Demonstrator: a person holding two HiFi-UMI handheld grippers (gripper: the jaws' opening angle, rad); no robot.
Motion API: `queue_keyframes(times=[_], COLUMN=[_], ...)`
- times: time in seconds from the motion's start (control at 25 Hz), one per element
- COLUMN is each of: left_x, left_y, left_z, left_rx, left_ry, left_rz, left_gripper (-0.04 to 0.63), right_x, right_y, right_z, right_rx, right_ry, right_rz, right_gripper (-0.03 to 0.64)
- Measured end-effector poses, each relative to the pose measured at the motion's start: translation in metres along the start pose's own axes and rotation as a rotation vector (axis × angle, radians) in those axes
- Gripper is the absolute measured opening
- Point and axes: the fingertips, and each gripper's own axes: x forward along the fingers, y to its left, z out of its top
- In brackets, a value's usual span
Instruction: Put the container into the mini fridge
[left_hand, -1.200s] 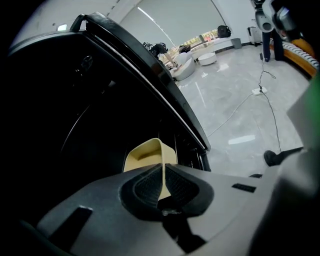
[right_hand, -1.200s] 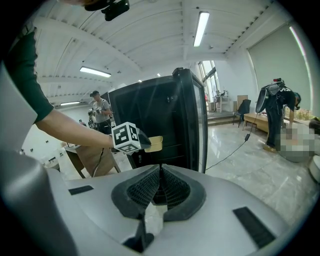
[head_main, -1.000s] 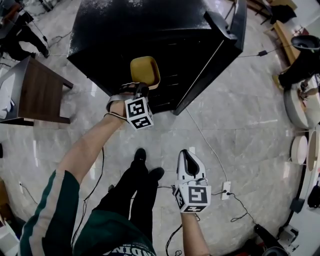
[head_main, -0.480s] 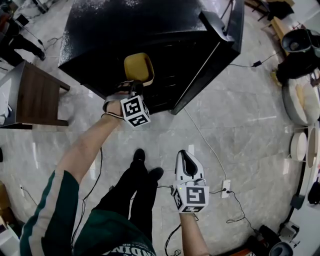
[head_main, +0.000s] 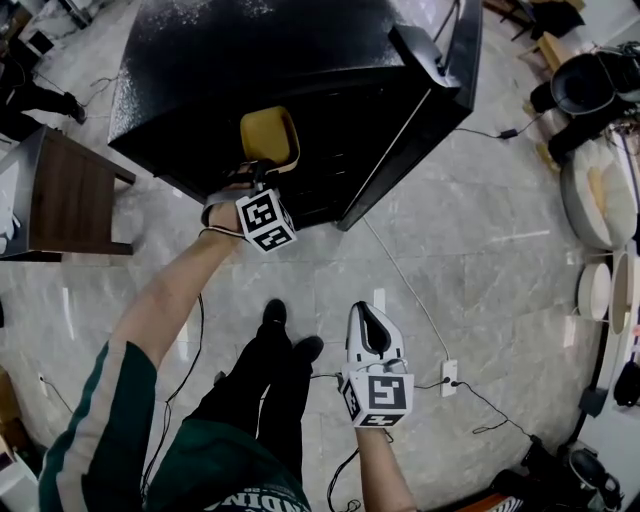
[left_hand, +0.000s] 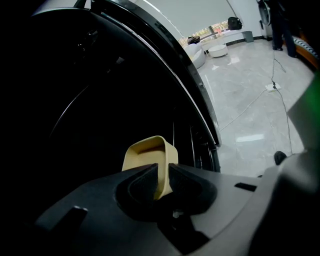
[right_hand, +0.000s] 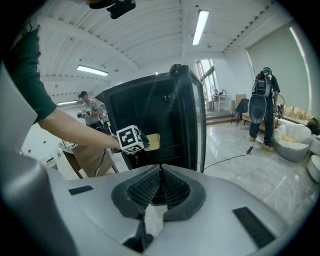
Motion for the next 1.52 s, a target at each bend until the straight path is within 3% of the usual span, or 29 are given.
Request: queue_keyframes(times=[0.52, 0.64, 0.76, 1.52], left_x=[-0.015, -0.028, -0.040, -0.126], left_y=[0.003, 0.005, 0.003, -0.003], left_z=[0.011, 0.022, 0.029, 0.039], left_rx=[-0.016, -0.028, -0.058, -0.162], left_ry=[-0.017, -0.055, -0.085, -0.132], left_rz=[0.024, 0.028, 0.003, -0.101], left_gripper=[0.084, 0.038, 0.014, 0.014], right_x=[-0.001, -0.001, -0.001, -0.017], right_y=[-0.004, -0.005, -0.002, 0.018], right_z=[0.002, 0.004, 0.008, 0.048], right_rx=[0.015, 0.017, 0.015, 0.003], right_ry=[-0.002, -0.006, -0.007, -0.020], right_rz=[0.017, 0.020, 0.028, 0.060], right_gripper=[0.035, 0.035, 0.035, 0.035])
